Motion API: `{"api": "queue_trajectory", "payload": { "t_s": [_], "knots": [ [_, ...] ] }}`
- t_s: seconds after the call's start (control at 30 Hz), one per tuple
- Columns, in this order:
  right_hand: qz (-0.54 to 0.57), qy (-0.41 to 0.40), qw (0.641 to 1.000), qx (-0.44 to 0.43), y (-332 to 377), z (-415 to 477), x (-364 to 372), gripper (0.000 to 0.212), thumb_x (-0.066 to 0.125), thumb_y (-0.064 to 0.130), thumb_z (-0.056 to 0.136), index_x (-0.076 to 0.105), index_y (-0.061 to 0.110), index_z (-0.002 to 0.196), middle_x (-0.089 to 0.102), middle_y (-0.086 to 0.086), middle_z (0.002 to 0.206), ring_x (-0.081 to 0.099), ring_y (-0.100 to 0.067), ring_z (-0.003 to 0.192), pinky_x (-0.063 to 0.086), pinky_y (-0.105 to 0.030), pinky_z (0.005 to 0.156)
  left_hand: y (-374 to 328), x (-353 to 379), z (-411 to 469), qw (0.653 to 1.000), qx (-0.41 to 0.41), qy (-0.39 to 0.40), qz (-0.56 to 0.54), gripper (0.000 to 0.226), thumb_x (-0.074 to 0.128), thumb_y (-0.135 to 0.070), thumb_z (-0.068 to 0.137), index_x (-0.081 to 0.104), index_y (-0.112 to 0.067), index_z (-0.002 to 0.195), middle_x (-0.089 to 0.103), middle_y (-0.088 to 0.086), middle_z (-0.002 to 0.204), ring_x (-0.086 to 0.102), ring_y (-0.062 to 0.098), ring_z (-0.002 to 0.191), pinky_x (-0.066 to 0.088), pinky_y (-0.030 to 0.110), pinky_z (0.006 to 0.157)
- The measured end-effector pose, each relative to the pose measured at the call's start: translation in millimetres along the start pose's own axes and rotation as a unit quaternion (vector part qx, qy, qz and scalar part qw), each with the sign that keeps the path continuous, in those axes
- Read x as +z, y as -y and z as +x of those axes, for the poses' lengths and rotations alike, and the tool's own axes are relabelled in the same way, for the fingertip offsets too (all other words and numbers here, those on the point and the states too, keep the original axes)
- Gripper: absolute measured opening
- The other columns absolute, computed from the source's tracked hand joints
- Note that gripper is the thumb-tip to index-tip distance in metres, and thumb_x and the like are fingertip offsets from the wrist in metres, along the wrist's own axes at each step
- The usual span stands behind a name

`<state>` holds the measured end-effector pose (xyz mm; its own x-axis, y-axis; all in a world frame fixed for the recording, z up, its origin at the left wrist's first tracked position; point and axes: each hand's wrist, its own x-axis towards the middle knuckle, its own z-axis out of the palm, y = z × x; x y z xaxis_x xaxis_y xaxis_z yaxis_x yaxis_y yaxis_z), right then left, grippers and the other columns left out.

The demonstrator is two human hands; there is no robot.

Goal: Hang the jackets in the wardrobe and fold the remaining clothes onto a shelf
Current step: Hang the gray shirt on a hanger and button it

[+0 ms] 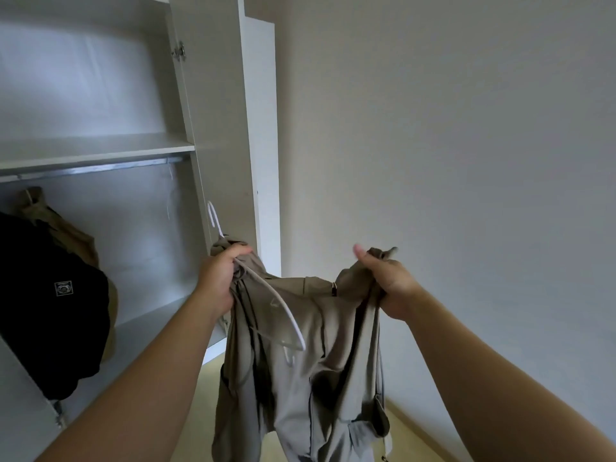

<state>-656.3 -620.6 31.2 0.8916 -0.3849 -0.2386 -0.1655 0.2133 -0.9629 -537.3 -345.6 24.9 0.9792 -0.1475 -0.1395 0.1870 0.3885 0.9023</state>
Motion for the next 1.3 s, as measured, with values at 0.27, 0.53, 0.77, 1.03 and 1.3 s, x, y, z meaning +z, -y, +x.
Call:
{"api": "queue_trajectory", "payload": {
  "t_s": [0.27,0.53,0.77,1.03,1.3],
  "knots": [
    [-0.172,-0.086,0.979,0.066,5.4,5.7,10.1,0.014,0.062,-0.001,0.092,0.058,0.009,0.101,0.064,-0.019,0.113,0.067,-0.033,0.104,0.056,-0.048,0.097,2.3,9.6,1.0,0.995,-0.014,0.043,-0.091,0.025,0.063,-0.02,0.091,0.062,-0.008,0.113,0.064,0.019,0.101,0.067,0.033,0.084,0.056,0.041,0.082],
    [0.169,0.034,0.98,0.103,8.5,1.9,6.1,0.041,0.029,-0.02,0.079,0.05,-0.008,0.112,0.069,-0.035,0.105,0.073,-0.046,0.088,0.061,-0.051,0.074,2.3,14.8,0.2,0.987,-0.017,0.045,-0.15,0.015,0.055,-0.014,0.096,0.062,-0.012,0.083,0.068,0.007,0.073,0.068,0.023,0.064,0.058,0.032,0.068],
    [0.315,0.064,0.946,0.035,13.1,-3.0,7.8,0.035,0.031,-0.015,0.058,0.052,0.002,0.079,0.057,-0.01,0.068,0.063,-0.024,0.055,0.057,-0.028,0.053,8.9,11.3,8.9,0.995,-0.009,0.015,-0.103,0.036,0.055,-0.015,0.098,0.066,-0.011,0.063,0.064,0.007,0.064,0.063,0.022,0.06,0.052,0.036,0.074],
    [0.369,0.164,0.912,-0.068,25.0,-22.1,25.8,0.026,0.033,0.001,0.056,0.02,0.022,0.063,0.013,0.005,0.068,0.024,-0.015,0.05,0.018,-0.024,0.051,28.2,21.6,2.5,0.997,-0.067,0.029,-0.012,0.016,0.064,-0.014,0.091,0.06,-0.009,0.076,0.059,0.012,0.074,0.06,0.026,0.064,0.051,0.033,0.066],
    [0.269,0.155,0.95,0.031,26.3,-27.4,21.2,0.023,0.04,0.003,0.059,0.058,0.002,0.073,0.06,-0.015,0.079,0.062,-0.034,0.075,0.054,-0.041,0.09,40.0,36.9,-3.8,0.992,-0.114,0.019,0.04,0.016,0.068,-0.022,0.089,0.069,-0.007,0.083,0.069,0.016,0.083,0.069,0.031,0.075,0.059,0.047,0.082]
  ]
}}
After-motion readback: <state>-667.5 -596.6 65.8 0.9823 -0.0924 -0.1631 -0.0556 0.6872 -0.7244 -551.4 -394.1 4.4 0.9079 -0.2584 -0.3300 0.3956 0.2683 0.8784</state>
